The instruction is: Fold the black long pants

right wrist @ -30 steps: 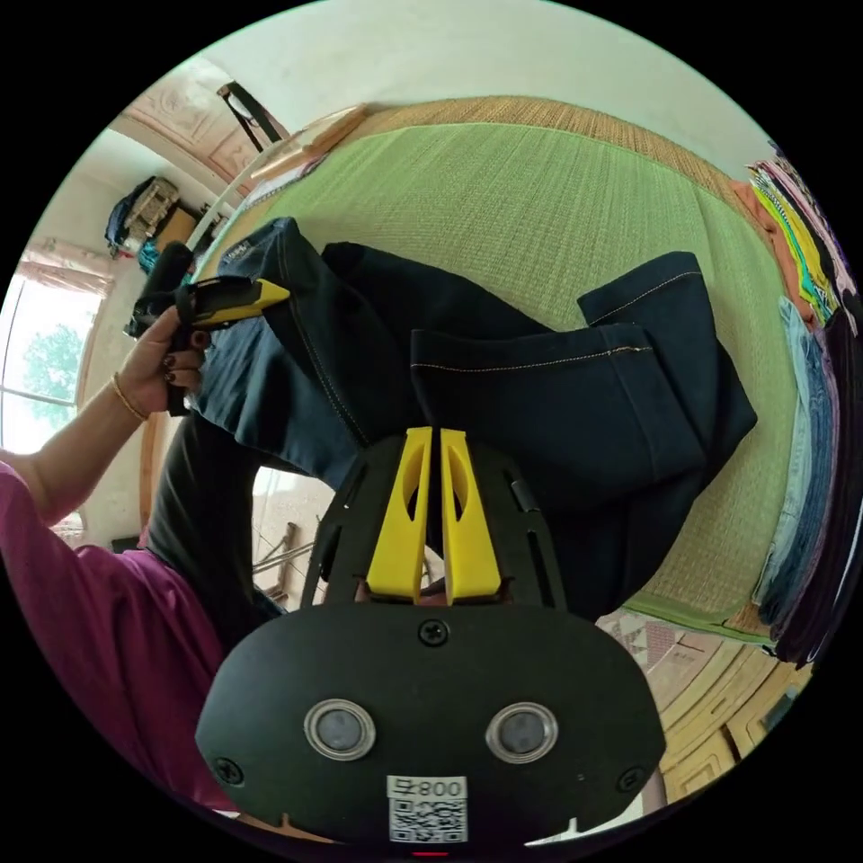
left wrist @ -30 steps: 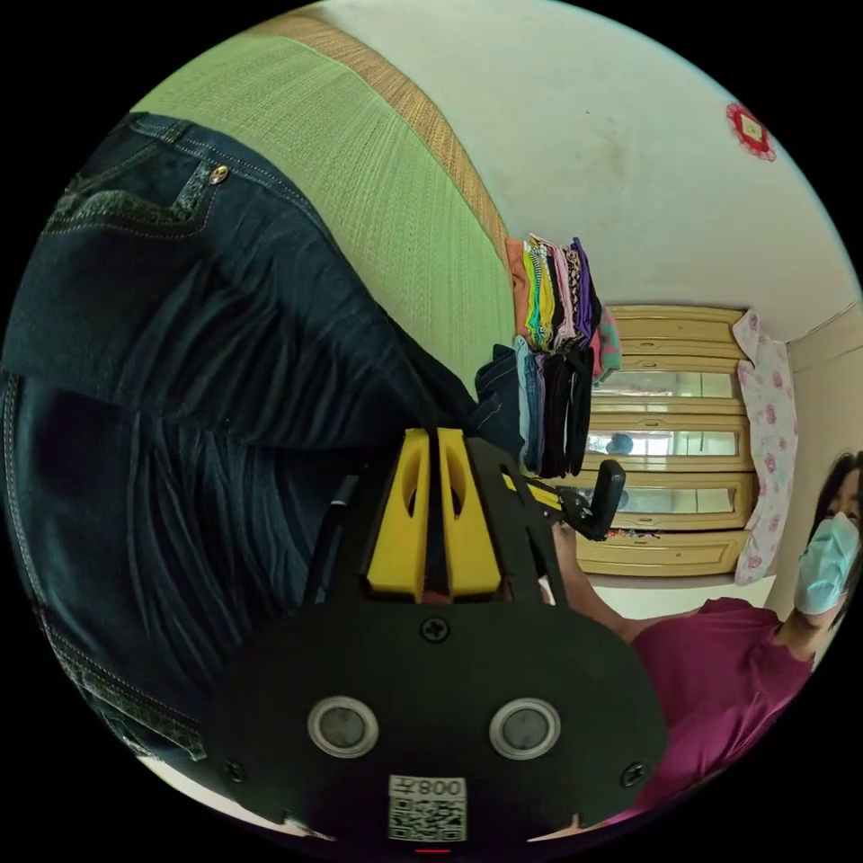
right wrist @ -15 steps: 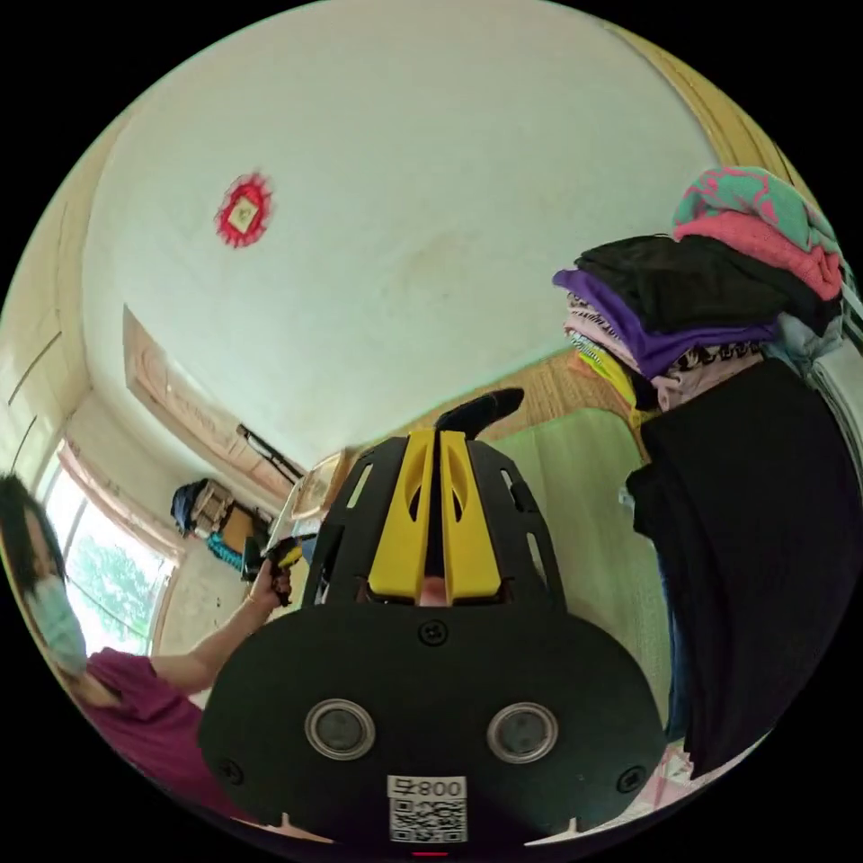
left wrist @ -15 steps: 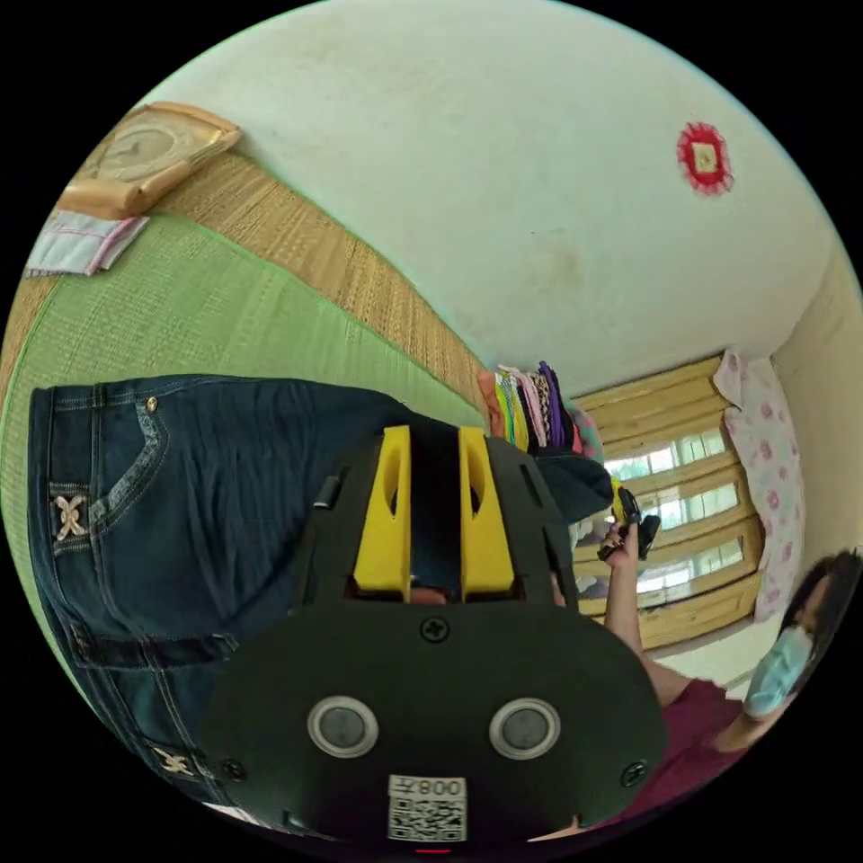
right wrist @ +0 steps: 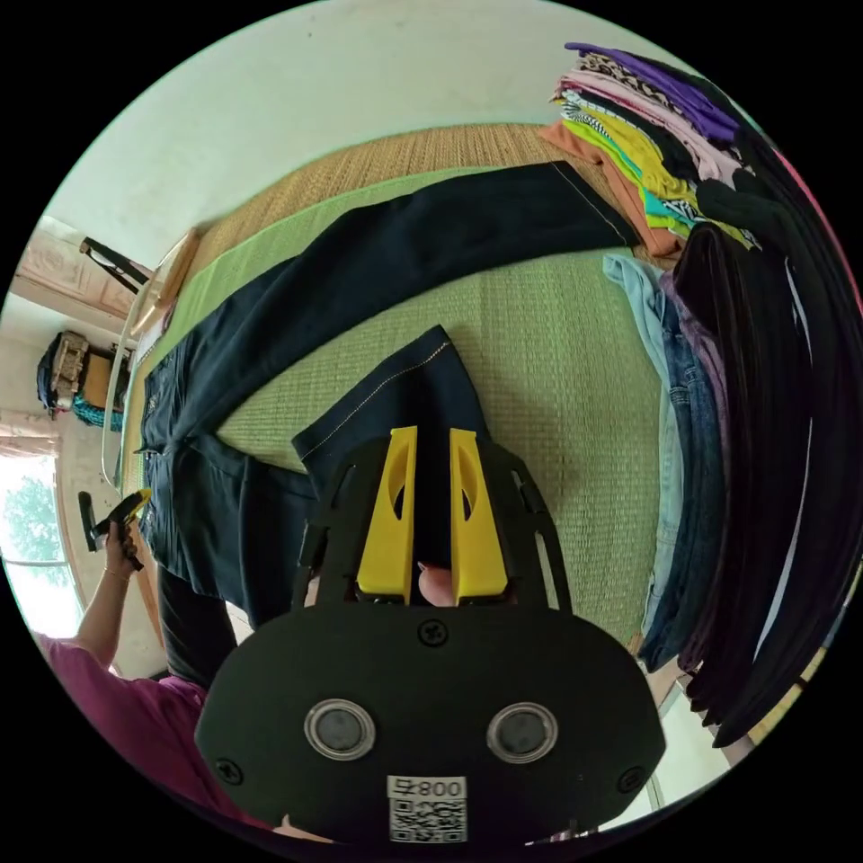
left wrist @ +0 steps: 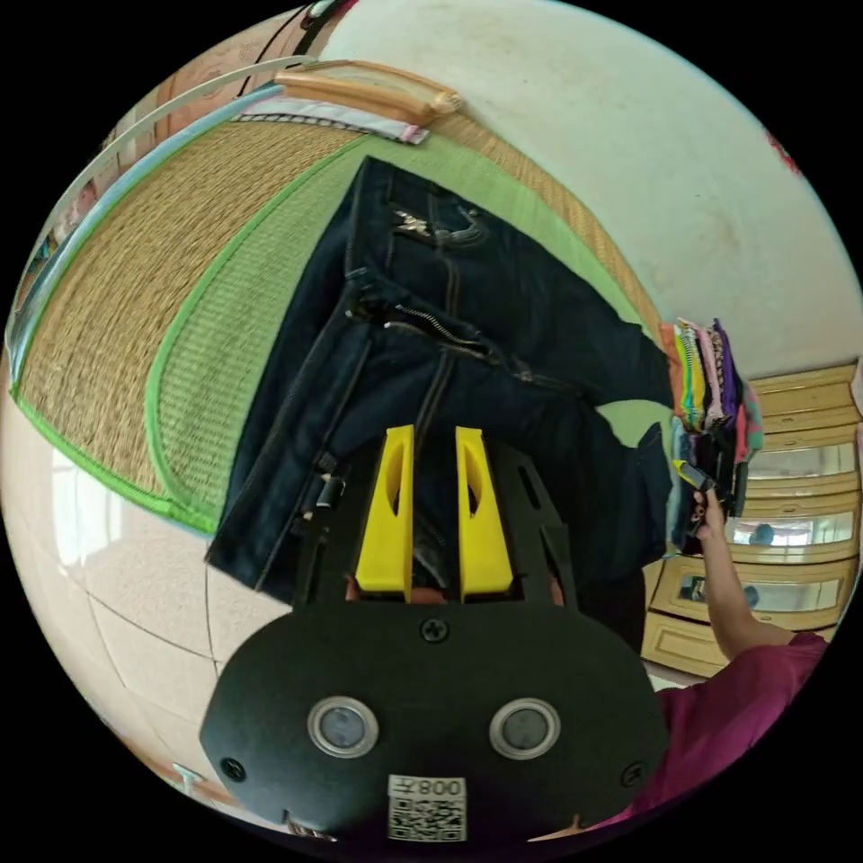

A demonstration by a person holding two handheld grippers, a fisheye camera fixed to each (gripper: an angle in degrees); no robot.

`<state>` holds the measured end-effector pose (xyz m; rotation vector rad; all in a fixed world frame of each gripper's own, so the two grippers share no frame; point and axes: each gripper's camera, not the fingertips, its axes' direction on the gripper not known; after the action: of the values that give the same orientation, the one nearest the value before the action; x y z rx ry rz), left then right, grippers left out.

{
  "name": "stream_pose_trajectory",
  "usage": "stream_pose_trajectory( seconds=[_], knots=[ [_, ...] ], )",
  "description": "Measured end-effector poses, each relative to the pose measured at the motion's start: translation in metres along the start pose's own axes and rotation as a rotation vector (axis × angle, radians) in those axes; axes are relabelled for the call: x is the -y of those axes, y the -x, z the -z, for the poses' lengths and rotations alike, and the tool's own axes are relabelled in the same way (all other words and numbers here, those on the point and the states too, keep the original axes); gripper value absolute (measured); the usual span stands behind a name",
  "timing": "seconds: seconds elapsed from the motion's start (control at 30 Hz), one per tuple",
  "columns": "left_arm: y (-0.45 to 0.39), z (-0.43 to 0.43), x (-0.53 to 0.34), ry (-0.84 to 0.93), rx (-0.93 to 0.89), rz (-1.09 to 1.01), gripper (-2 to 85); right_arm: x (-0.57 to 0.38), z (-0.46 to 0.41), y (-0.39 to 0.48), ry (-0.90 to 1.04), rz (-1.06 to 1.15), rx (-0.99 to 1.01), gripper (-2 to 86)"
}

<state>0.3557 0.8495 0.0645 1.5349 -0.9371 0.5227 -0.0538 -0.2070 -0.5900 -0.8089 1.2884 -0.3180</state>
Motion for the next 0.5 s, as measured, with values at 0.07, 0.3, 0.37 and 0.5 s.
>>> stream_pose_trajectory(
  seconds=[0.07, 0.3, 0.37, 0.5],
  knots=[
    [0.000, -0.004, -0.003, 0.018, 0.057, -0.007, 3.8, 0.008, -0.002, -0.006, -0.001, -0.012, 0.045, 7.9],
    [-0.046, -0.014, 0.047, 0.041, 0.280, -0.154, 0.3, 0.023, -0.036, 0.015, 0.113, 0.032, -0.016, 8.3],
    [-0.044, -0.013, 0.070, 0.038, 0.267, -0.126, 0.1, 0.018, -0.038, 0.017, 0.100, 0.013, -0.019, 8.1],
    [-0.033, 0.001, 0.107, 0.010, 0.417, 0.020, 0.1, -0.003, -0.034, 0.030, 0.122, 0.036, 0.058, 7.8]
  ],
)
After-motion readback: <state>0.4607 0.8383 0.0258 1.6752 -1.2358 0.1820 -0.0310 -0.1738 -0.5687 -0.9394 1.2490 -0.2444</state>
